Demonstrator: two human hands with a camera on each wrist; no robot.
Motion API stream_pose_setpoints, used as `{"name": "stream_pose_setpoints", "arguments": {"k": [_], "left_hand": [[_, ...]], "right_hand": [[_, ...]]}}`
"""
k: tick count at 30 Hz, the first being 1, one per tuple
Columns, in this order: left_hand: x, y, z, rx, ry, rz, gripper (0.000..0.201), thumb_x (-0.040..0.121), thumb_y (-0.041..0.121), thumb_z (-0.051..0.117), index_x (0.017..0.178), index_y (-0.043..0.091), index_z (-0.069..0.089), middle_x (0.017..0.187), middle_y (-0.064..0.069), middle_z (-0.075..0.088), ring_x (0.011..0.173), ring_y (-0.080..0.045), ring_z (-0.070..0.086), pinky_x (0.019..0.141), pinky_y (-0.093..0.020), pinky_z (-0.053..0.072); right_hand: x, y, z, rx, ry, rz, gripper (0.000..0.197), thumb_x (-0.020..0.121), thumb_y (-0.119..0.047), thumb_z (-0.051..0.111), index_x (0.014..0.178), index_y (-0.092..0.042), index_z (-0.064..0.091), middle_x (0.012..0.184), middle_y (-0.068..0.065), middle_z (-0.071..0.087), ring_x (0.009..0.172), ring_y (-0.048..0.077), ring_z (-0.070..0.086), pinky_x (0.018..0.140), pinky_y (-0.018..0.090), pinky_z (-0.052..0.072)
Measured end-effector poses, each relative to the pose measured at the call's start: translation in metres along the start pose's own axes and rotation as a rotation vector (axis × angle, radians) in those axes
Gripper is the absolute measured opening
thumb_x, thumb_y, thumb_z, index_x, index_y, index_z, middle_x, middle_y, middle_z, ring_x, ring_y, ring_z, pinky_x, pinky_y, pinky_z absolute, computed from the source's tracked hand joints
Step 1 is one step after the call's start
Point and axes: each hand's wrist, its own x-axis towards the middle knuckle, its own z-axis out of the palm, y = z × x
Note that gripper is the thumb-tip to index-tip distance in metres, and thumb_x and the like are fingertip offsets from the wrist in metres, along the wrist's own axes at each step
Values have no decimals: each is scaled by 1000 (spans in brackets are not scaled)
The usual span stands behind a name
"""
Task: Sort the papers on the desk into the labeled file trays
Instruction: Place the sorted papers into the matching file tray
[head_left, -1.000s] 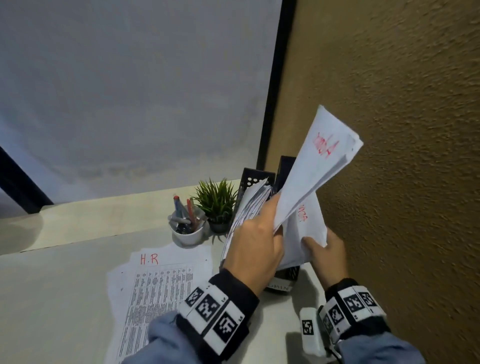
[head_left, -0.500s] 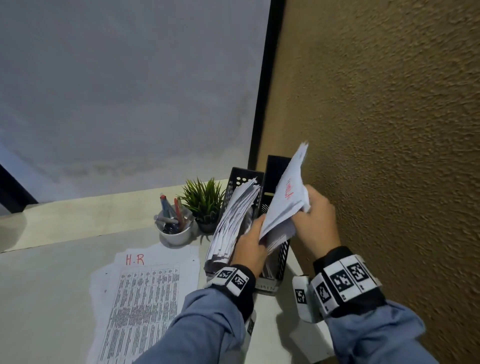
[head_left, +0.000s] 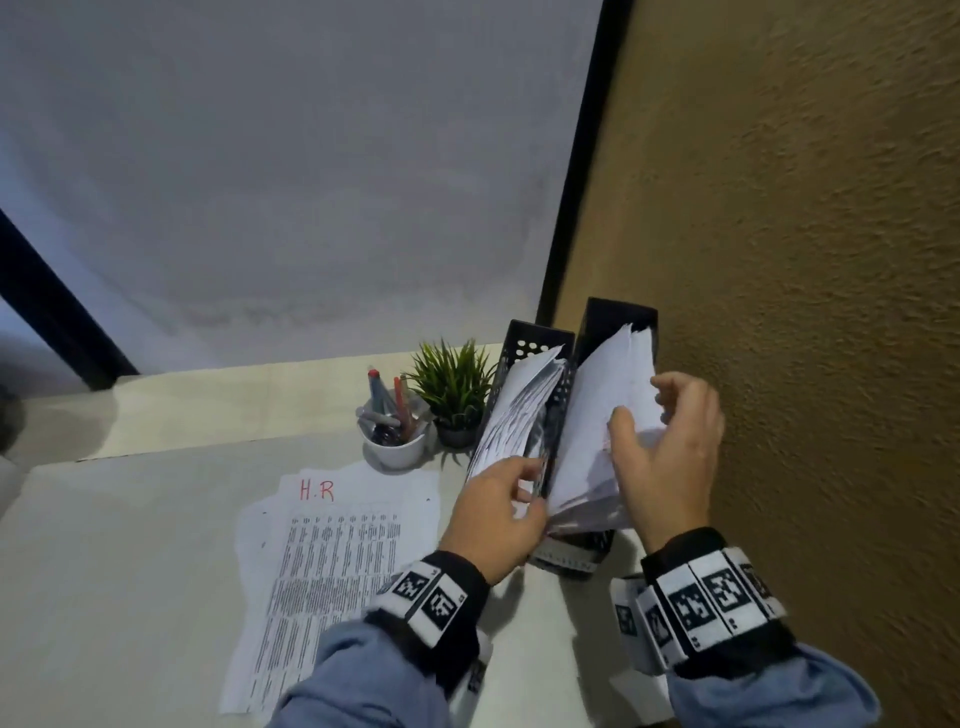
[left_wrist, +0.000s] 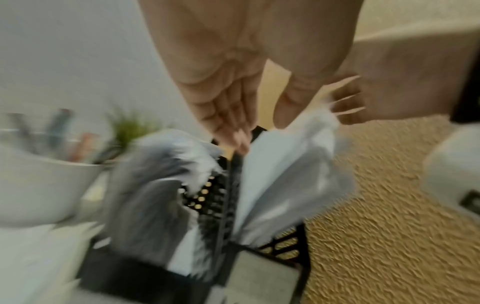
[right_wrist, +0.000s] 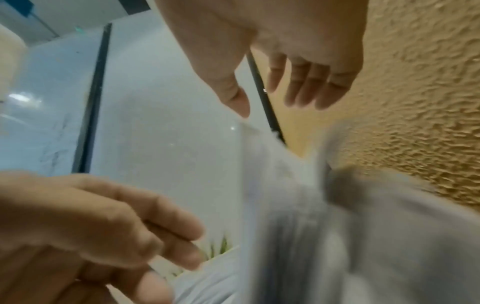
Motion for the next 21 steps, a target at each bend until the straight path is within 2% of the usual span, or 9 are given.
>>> {"name": "stream_pose_setpoints", "arguments": {"k": [3,6,9,12,14,16,17,20,21], "left_hand": [[-29,-41,-39,-42,164,-92,14,85,11,57,92,21,65,84,9,66,74,-5,60,66,-16,51],[-55,-111,-77,36,309,-364,18,85,4,54,85,20,61,84,0,66,80,-20,61,71,-27,49],[-80,-174,-109,226,336,-680,25,83,6,55,108,9,59,111,-14,60,98,-30,58,84,-32,44],[-103,-211,-125,321,299,-900,48,82,16,61,124,-1,47,125,-22,48,113,-38,50,94,-40,41],[-112,-222,-128,318,297,-964,57,80,23,66,126,-3,44,127,-24,47,114,-39,49,93,-42,42],[-115,-227,-126,260,295,-956,59,81,26,67,125,-3,43,125,-23,49,112,-38,51,88,-39,42],[-116,-228,-126,227,283,-943,56,82,28,67,123,-2,43,123,-22,51,110,-36,53,84,-35,42],[-118,-228,-126,241,210,-903,44,84,30,65,114,5,45,110,-13,57,94,-27,57,73,-27,38],[-118,-227,-127,256,211,-887,35,84,27,65,107,7,47,104,-11,58,86,-25,55,70,-26,37]], "right_hand": [[-30,-19,16,115,-76,-126,19,81,-4,59,98,-12,52,95,-3,46,86,11,44,74,15,37],[-77,-21,53,199,-416,-55,12,85,-4,55,90,-15,53,86,-4,49,73,3,46,65,9,37],[-129,1,103,121,-749,160,16,83,-6,55,94,-17,58,90,0,56,80,10,53,71,16,40],[-167,22,141,8,-1029,465,35,85,-8,56,120,-11,54,116,6,53,108,17,56,85,18,42],[-182,30,158,-36,-1069,547,22,84,-9,55,105,-19,55,107,4,51,101,16,55,81,17,44],[-191,35,171,-99,-1014,592,21,81,-12,53,79,-26,37,83,-7,39,80,11,45,66,15,38],[-193,33,175,-97,-979,652,20,79,-13,51,84,-24,36,85,-7,39,83,12,45,70,20,39],[-195,32,183,-186,-907,736,43,84,-9,50,126,-9,43,124,10,50,113,24,52,89,25,41],[-193,29,183,-204,-907,747,45,85,-8,50,130,-6,43,129,12,49,115,26,52,89,25,41]]}}
